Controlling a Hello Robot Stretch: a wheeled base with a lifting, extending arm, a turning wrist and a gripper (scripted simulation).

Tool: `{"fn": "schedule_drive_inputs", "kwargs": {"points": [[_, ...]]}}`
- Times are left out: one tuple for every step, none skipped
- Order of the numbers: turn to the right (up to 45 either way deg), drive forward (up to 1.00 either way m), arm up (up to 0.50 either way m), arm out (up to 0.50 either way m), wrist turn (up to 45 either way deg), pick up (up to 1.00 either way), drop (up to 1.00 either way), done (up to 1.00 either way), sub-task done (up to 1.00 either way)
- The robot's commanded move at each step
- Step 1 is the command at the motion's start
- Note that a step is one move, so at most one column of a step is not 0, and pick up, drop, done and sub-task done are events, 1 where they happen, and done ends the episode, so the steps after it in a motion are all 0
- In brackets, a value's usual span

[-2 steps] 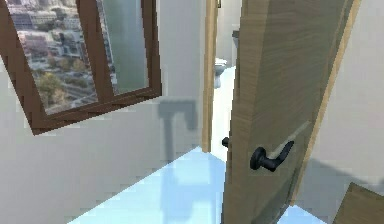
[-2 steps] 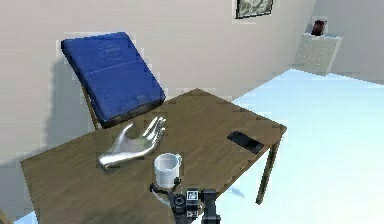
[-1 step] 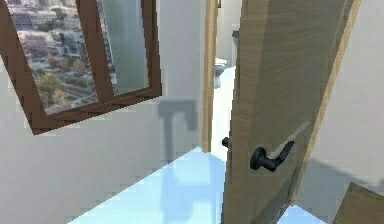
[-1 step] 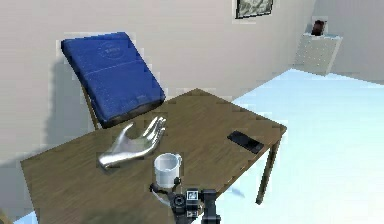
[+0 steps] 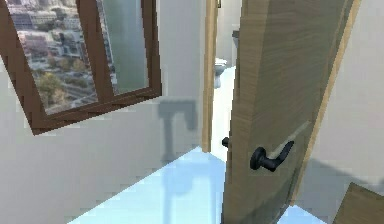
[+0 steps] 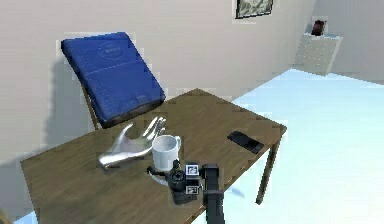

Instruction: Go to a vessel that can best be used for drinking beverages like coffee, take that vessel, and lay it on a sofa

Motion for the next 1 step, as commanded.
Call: {"fn": "schedule_drive_inputs", "kwargs": {"points": [[0.0,0.0,0.26,0.0,0.0,0.0,0.0,0.0,0.0]]}}
